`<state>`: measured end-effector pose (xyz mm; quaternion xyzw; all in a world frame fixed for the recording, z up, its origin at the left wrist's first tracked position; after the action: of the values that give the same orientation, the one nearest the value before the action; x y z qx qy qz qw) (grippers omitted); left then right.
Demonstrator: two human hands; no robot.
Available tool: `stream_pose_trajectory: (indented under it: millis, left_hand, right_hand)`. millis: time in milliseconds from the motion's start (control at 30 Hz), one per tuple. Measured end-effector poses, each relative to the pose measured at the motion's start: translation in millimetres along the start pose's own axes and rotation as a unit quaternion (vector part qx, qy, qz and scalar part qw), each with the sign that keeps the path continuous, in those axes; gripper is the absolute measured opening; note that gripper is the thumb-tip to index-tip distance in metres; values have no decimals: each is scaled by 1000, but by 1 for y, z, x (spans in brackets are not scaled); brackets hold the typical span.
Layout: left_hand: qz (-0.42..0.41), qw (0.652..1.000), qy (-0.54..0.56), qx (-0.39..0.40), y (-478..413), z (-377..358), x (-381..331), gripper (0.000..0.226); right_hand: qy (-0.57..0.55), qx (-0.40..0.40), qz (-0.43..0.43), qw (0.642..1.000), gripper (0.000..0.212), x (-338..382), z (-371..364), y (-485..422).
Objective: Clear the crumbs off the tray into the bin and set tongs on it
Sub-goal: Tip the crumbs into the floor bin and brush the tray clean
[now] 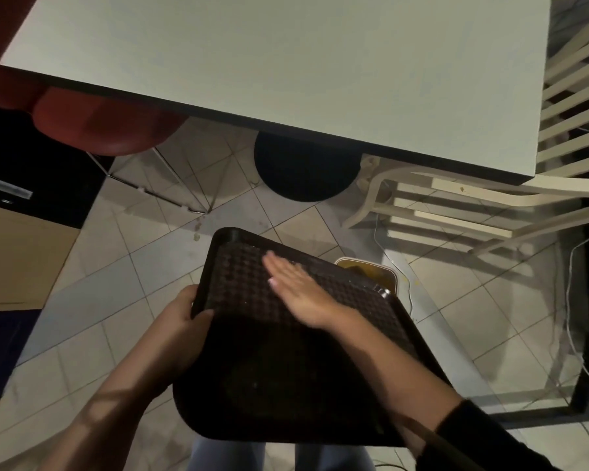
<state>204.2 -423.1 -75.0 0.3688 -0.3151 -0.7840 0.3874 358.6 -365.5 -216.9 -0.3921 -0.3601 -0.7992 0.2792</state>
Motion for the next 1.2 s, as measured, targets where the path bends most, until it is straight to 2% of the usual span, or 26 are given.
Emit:
stream_pose_trajectory:
  millis: [67,167,233,267,333,433,500,600,733,867,1033,1100,1200]
  left_hand:
    - [0,1000,-1,0,3,3,2,40]
    - [1,1000,7,-18,2,12,3,41]
    - [-5,1000,-3,-27,1,17,3,41]
    - [-6,1000,-7,-29,1,19,3,41]
    - [-7,1000,-4,-29,0,16,3,39]
    - [-10,1000,4,-28,1,5,1,39]
    - [-16,999,4,-29,3,-1,-1,40]
    - [-26,999,-4,-26,9,0,-1,41]
    - [-23,1000,4,-14,15,6,2,40]
    - [-11,999,42,-28,17,26,5,39]
    - [9,999,17,-49,13,42,16,37]
    - [13,998,6,-53,13,45,18,37]
    - [20,998,1,-55,12,51,18,39]
  right_hand:
    - [-18,1,-59,998,49,-44,3,22]
    - [-43,15,-220,974,52,-103,4,68]
    - [3,-2,-271,963,54,-114,7,80]
    - [32,-24,-249,968,53,-102,9,76]
    - [42,-67,-127,989,50,-46,9,54]
    - [18,-25,61,998,49,52,-11,21]
    - [11,-10,98,995,49,75,-18,3]
    - [4,-42,67,997,49,48,-5,-15]
    - [-9,-39,5,999,47,-22,6,5]
    - [-26,-34,-135,990,46,-85,5,49]
    - [101,19,-253,962,49,-135,11,78]
    - [122,-17,-246,961,50,-129,16,85]
    - [85,-82,-178,977,56,-84,18,108]
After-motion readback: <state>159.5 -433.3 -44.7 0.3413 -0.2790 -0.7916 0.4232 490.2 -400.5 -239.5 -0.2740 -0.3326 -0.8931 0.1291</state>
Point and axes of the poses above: each hand's wrist, its own y-axis away from the middle knuckle, its own z-axis out of the back of the hand, x = y × z, the point moved 3 cm from there along -y, towards the middle knuckle, and after that the axes turned 4 degrees about z, right-handed, at the moved point
